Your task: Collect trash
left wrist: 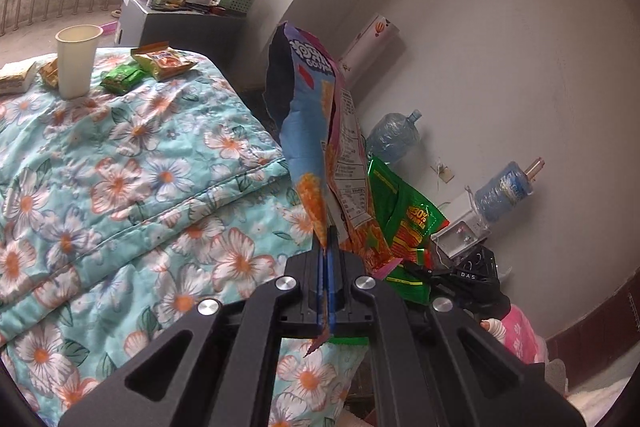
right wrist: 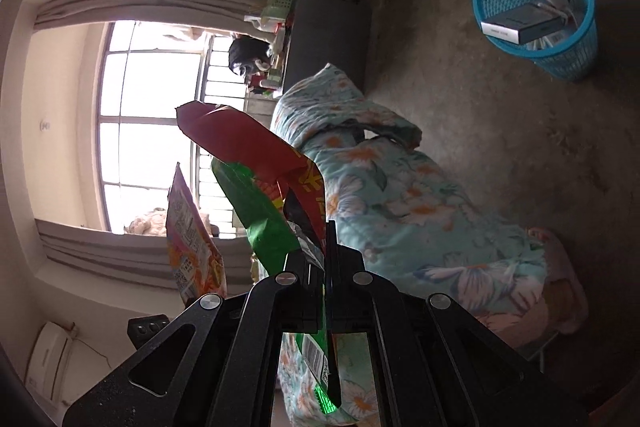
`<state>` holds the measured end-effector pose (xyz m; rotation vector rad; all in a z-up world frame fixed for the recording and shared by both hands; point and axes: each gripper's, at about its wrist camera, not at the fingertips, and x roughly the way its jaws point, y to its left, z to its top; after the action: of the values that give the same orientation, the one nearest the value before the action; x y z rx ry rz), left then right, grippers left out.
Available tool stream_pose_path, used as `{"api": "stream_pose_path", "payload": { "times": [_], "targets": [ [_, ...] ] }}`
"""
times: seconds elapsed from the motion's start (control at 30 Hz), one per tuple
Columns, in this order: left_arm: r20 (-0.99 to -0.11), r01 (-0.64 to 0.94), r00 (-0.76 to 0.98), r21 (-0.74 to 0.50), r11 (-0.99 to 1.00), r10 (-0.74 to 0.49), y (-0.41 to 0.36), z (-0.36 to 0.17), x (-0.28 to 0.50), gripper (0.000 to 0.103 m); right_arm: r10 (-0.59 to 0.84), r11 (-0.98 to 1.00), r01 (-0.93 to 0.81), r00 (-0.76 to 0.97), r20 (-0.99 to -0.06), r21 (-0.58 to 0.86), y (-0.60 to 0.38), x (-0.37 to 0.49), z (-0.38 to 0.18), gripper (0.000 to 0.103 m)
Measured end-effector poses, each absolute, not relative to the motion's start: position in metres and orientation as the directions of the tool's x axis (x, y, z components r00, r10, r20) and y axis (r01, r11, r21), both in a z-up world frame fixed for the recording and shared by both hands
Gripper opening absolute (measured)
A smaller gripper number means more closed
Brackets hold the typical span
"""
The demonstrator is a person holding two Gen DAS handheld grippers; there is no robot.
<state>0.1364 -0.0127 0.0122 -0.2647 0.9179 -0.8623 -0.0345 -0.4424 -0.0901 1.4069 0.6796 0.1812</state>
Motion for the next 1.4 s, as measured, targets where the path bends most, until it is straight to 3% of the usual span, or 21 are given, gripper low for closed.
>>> {"api": "stream_pose_path", "payload": {
  "times": [0.33, 0.7, 0.87, 0.93, 0.97, 1.0, 1.13, 1.4],
  "targets": [
    [-0.622, 0.622, 0.171, -0.533, 0.574, -0.764, -0.137, 0.001, 0.166, 0.001, 0.382, -0.186, 0.312, 0.897, -0.224, 0.932, -0.515, -0.04, -0.169, 0.0],
    [-0.685, 0.6, 0.125, -0.525, 0.604, -0.718, -0.173, -0.032, 0.196, 0.001, 0.284, -0.54, 0.413, 0.91, -0.304, 0.734, -0.593, 0.011, -0.304, 0.0],
    [-0.713, 0.588, 0.113, -0.513, 0.625, -0.692, -0.187, -0.045, 0.209, 0.001, 0.264, -0.678, 0.433, 0.897, -0.354, 0.593, -0.605, 0.031, -0.363, 0.015],
    [-0.719, 0.593, 0.106, -0.509, 0.624, -0.687, -0.195, -0.047, 0.211, 0.001, 0.249, -0.698, 0.458, 0.876, -0.413, 0.551, -0.607, 0.029, -0.373, 0.023],
    [-0.722, 0.597, 0.103, -0.505, 0.623, -0.684, -0.2, -0.048, 0.212, 0.001, 0.245, -0.697, 0.462, 0.873, -0.423, 0.549, -0.608, 0.028, -0.374, 0.035],
    [-0.724, 0.602, 0.099, -0.503, 0.621, -0.683, -0.204, -0.049, 0.213, 0.001, 0.236, -0.697, 0.456, 0.875, -0.423, 0.553, -0.609, 0.027, -0.374, 0.039],
    [-0.727, 0.629, 0.08, -0.494, 0.6, -0.682, -0.228, -0.048, 0.214, 0.001, 0.195, -0.672, 0.433, 0.886, -0.421, 0.6, -0.612, 0.014, -0.364, 0.044],
    [-0.748, 0.604, -0.015, -0.536, 0.59, -0.664, -0.316, -0.07, 0.242, 0.001, 0.086, -0.643, 0.369, 0.905, -0.416, 0.671, -0.592, -0.048, -0.339, 0.044]
  ]
}}
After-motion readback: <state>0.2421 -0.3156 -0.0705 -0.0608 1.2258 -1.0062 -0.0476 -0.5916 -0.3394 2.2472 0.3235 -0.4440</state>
